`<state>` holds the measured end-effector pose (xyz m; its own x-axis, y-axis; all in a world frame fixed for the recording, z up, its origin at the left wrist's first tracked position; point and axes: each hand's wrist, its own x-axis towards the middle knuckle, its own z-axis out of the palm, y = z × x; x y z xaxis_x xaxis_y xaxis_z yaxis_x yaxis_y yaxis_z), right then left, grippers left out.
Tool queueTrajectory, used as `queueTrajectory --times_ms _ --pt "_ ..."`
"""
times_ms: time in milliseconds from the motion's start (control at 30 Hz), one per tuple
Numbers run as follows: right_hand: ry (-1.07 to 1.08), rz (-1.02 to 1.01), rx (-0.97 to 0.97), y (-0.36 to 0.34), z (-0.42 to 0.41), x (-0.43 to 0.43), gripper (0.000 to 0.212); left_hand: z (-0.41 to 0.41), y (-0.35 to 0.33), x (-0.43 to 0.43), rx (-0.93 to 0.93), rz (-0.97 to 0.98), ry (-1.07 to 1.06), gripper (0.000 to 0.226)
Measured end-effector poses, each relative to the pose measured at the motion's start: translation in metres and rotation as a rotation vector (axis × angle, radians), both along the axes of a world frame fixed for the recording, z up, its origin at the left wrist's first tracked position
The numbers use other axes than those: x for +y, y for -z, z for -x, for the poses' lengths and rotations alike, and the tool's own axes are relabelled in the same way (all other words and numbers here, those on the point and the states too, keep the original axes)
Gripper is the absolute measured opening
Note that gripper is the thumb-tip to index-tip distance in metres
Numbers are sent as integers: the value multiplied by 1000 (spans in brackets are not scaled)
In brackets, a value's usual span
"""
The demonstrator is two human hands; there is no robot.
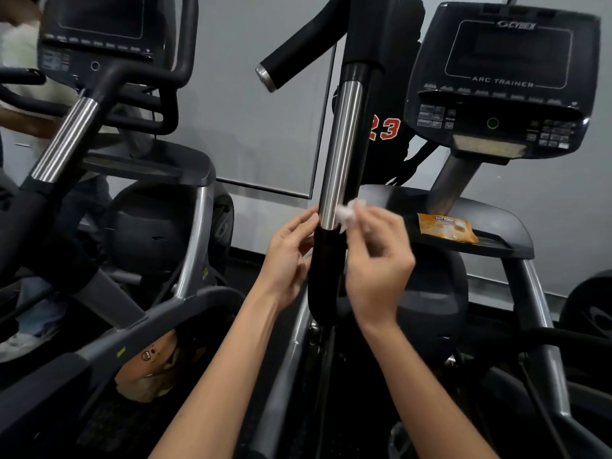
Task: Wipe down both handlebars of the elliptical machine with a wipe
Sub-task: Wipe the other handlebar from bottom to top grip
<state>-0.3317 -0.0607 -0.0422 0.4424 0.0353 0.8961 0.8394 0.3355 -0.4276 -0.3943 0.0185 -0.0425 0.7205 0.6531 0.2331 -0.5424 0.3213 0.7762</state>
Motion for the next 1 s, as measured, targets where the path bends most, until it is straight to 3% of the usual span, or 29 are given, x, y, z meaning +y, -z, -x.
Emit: queueTrajectory --times_ms 133,200,333,533,633,800,900,1000 --pt "159 106 -325 16 8 5 18 0 1 1 0 -9 8 31" --pt "164 84 -330 4 4 8 16 2 0 0 1 -33 8 32" --pt "49 3 -140 -15 -3 8 18 2 0 0 22 -59 1 29" --pt "181 79 -327 16 3 8 19 2 0 -1 20 -20 -19 27" --pt "50 10 -106 -2 -2 5 21 2 -1 -2 22 -22 -23 30" --pt "-375 71 532 -16 -9 3 14 4 -2 -6 34 -61 -47 28" --pt "-399 100 608 -2 -7 -1 14 3 -1 -7 43 -77 -67 29" --pt "-279 62 407 11 1 -4 20 2 -1 -6 42 -60 -60 28"
